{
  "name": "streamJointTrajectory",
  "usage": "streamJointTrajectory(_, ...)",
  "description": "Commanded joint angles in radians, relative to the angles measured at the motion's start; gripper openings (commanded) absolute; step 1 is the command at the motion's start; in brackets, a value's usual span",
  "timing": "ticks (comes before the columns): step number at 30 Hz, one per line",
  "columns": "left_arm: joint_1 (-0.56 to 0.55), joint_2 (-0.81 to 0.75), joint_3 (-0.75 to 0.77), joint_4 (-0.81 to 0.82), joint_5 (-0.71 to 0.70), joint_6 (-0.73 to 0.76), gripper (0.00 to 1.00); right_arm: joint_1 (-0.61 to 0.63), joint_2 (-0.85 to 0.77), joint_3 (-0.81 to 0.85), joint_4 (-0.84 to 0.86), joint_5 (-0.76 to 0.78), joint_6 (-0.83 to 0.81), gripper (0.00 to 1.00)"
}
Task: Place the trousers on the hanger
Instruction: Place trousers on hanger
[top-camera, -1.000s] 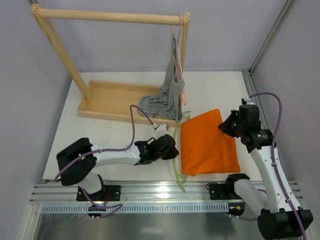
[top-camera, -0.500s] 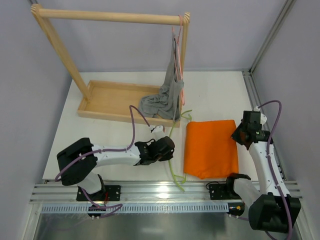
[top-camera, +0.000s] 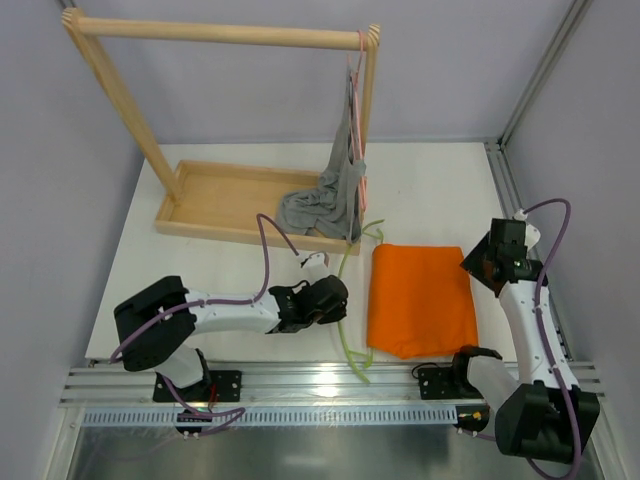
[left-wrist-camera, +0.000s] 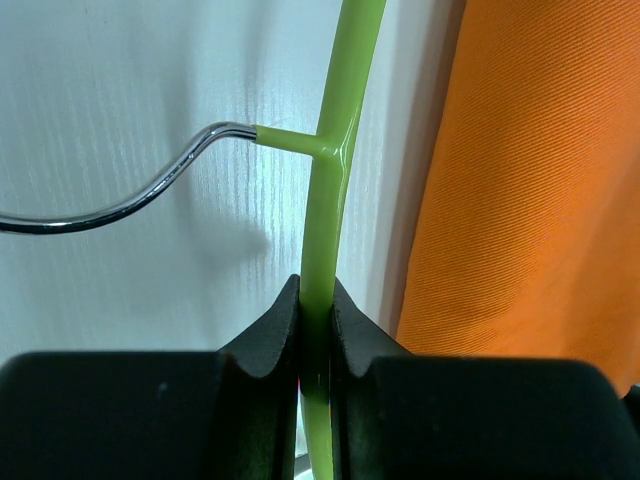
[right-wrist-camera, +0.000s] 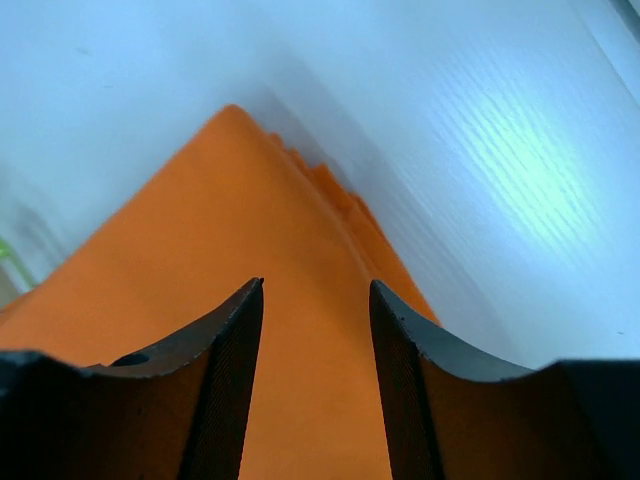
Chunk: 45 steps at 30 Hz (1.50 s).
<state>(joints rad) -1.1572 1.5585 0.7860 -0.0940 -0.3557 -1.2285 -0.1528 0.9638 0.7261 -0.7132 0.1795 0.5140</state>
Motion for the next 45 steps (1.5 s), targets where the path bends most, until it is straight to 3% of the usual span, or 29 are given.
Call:
streamJointTrajectory(1, -0.007, -0.002, -0.002, 0.051, -0.017, -0.043, 0.0, -0.004, -0.08, 0.073, 0.038, -0.145, 0.02, 0.5)
streamJointTrajectory(2, -0.006, 0.002, 0.002, 0.053, -0.016, -0.045, 0.0, -0.004, -0.095, 0.04, 0.073, -0.264, 0.029, 0.5)
streamJointTrajectory(5, -0.007, 0.017, 0.009, 0.057, -0.011, -0.051, 0.0, -0.004, -0.076, -0.051, 0.187, -0.354, 0.092, 0.49)
streamJointTrajectory(7, -0.006, 0.015, 0.006, 0.054, -0.014, -0.057, 0.0, -0.008, -0.036, -0.124, 0.245, -0.325, 0.109, 0.47)
streamJointTrajectory(10, -0.006, -0.003, -0.002, 0.047, -0.023, -0.055, 0.0, -0.114, 0.032, -0.229, 0.328, -0.314, 0.106, 0.44)
streamJointTrajectory(12, -0.007, -0.012, -0.001, 0.021, -0.037, -0.054, 0.0, -0.218, 0.065, -0.257, 0.359, -0.337, 0.095, 0.38)
streamJointTrajectory(14, -0.007, -0.025, -0.005, 0.022, -0.04, -0.055, 0.0, -0.244, 0.082, -0.24, 0.328, -0.307, 0.08, 0.34)
streamJointTrajectory(21, -0.006, -0.015, -0.004, 0.051, -0.039, -0.06, 0.0, -0.185, -0.14, -0.156, 0.236, -0.371, 0.152, 0.27)
streamJointTrajectory(23, -0.007, -0.011, -0.002, 0.05, -0.037, -0.06, 0.0, -0.124, -0.207, -0.149, 0.274, -0.435, 0.193, 0.29)
streamJointTrajectory(26, -0.007, -0.006, -0.004, 0.056, -0.042, -0.066, 0.0, -0.022, -0.235, -0.192, 0.459, -0.596, 0.29, 0.34)
streamJointTrajectory(28, -0.006, 0.0, 0.001, 0.056, -0.042, -0.068, 0.0, 0.039, -0.195, -0.211, 0.622, -0.67, 0.328, 0.34)
streamJointTrajectory(32, -0.007, 0.011, 0.015, 0.053, -0.034, -0.066, 0.0, 0.221, -0.044, -0.189, 0.713, -0.799, 0.294, 0.34)
streamJointTrajectory(37, -0.007, 0.017, 0.006, 0.054, -0.042, -0.08, 0.0, 0.311, 0.169, -0.217, 0.921, -0.876, 0.322, 0.34)
streamJointTrajectory(41, -0.007, 0.014, -0.002, 0.045, -0.054, -0.086, 0.0, 0.293, 0.344, -0.252, 1.045, -0.922, 0.336, 0.33)
streamJointTrajectory(43, -0.007, 0.009, -0.005, 0.04, -0.063, -0.098, 0.0, 0.196, 0.377, -0.348, 1.106, -0.852, 0.342, 0.33)
streamJointTrajectory(45, -0.009, 0.0, -0.019, 0.043, -0.068, -0.111, 0.0, 0.123, 0.466, -0.407, 1.236, -0.876, 0.362, 0.33)
